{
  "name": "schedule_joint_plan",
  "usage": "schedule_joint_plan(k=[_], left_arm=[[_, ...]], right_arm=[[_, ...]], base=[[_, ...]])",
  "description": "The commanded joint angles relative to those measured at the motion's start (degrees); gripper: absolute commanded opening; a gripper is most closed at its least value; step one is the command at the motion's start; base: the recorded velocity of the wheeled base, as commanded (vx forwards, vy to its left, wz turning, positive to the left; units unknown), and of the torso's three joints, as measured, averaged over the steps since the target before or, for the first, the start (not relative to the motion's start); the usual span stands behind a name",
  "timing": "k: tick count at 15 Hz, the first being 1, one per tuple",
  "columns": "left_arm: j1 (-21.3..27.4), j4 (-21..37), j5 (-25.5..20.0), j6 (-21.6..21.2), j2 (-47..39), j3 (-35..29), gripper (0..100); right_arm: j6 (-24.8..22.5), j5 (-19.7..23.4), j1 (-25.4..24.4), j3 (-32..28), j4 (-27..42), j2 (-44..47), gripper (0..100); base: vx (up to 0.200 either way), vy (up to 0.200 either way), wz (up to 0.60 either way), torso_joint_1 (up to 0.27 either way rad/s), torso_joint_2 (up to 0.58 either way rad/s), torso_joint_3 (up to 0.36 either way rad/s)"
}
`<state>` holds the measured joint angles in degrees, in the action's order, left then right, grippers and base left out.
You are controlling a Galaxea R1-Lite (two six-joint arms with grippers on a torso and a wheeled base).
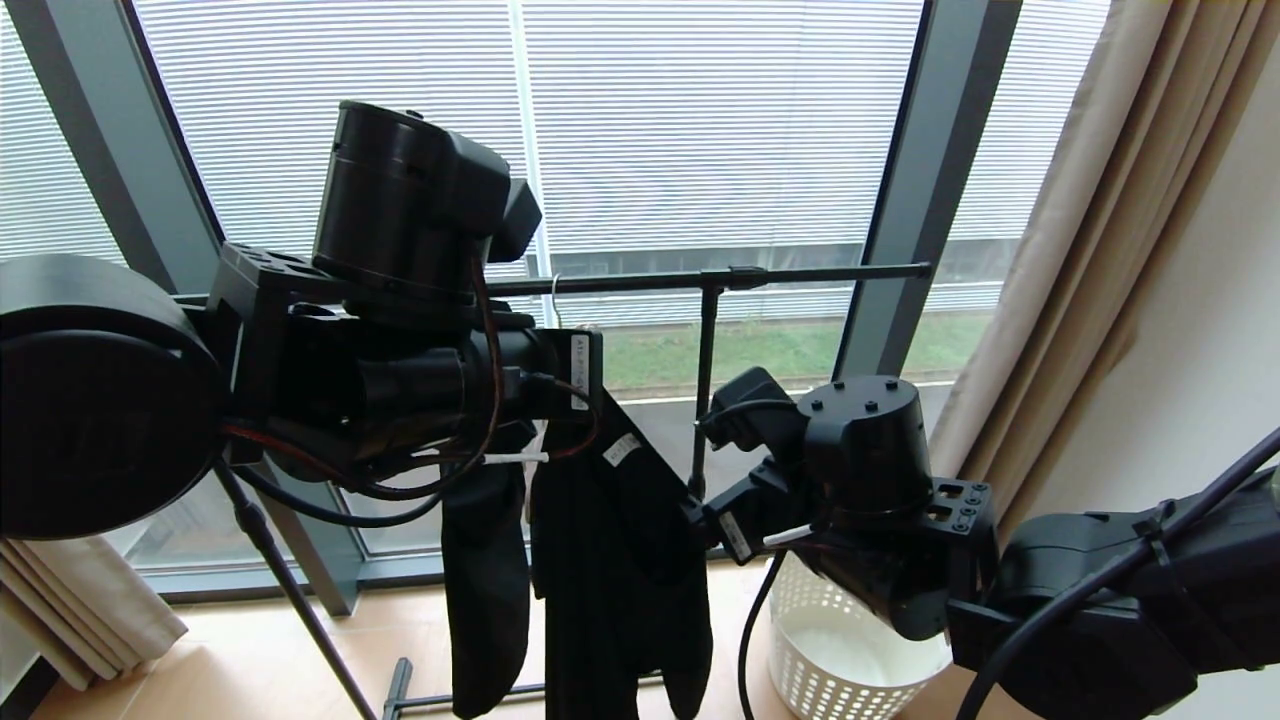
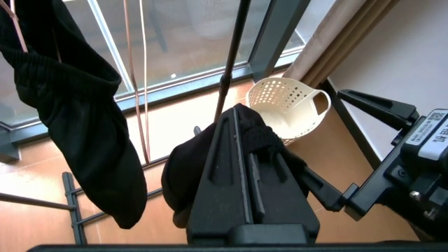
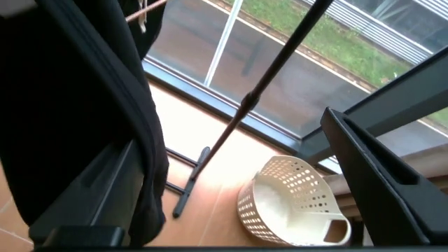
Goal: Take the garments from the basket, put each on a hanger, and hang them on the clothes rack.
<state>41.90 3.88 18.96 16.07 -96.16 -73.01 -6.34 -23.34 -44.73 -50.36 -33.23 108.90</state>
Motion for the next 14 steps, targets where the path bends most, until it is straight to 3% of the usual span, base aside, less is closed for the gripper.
schedule_joint_plan(k=[1, 6, 7, 14], left_arm=[[-0.06, -0.01, 0.03, 0.02, 0.45, 0.15, 0], [-0.33, -0.01, 0.03, 0.02, 0.45, 0.68, 0], [-0.33, -0.01, 0.03, 0.02, 0.27, 0.76, 0], [-1.21, 0.08, -0.41, -1.3, 0.18, 4.89, 0]], right_arm=[[-1.4, 0.05, 0.43, 1.32, -0.08, -0.44, 100], [-3.68, 0.23, 0.69, 2.81, -0.43, -0.88, 100], [-3.68, 0.23, 0.69, 2.37, -0.61, -0.71, 0], [-3.42, 0.14, 7.11, -1.41, -0.69, -2.73, 0]], base=[[0.0, 0.0, 0.0, 0.0, 0.0, 0.0], [0.0, 0.0, 0.0, 0.0, 0.0, 0.0], [0.0, 0.0, 0.0, 0.0, 0.0, 0.0], [0.0, 0.0, 0.0, 0.0, 0.0, 0.0]])
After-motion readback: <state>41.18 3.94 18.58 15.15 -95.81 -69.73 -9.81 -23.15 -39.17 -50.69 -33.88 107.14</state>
